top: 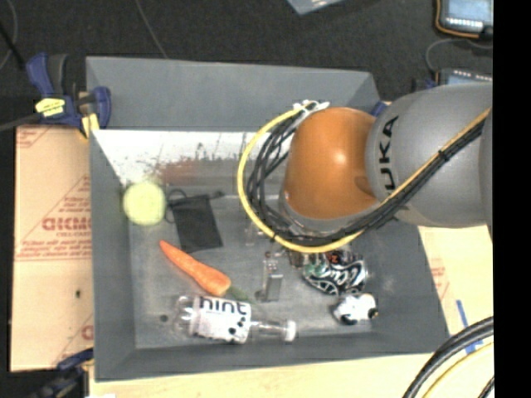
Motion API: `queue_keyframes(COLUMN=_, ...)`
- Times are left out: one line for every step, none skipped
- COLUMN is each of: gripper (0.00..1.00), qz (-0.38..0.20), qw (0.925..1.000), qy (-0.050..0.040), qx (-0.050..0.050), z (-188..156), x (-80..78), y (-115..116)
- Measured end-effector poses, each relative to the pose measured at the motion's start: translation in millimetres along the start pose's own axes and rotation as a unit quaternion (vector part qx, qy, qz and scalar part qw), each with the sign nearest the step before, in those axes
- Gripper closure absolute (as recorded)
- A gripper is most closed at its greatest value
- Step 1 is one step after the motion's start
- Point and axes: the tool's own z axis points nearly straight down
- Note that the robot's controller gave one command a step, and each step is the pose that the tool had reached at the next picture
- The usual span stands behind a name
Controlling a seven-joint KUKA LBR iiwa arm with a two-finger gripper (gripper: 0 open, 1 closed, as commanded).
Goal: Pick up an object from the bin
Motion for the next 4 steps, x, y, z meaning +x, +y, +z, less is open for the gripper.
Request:
queue_keyframes(gripper=0.00, qz=0.001, qw=1.0000, qy=-0.0039, qx=0.000, z=-4.2, x=-1.6, y=-0.2)
queue_keyframes(gripper=0.00, qz=0.011, qw=0.9999, qy=-0.0057, qx=0.000, z=28.8, x=0.1, y=38.6)
queue_keyframes(gripper=0.00, qz=-0.053, qw=0.9986, qy=-0.0024, qx=-0.001, z=53.4, x=2.3, y=64.4)
queue_keyframes(gripper=0.00, qz=-0.101, qw=0.9948, qy=-0.0081, qx=-0.001, z=59.6, x=-8.9, y=57.6)
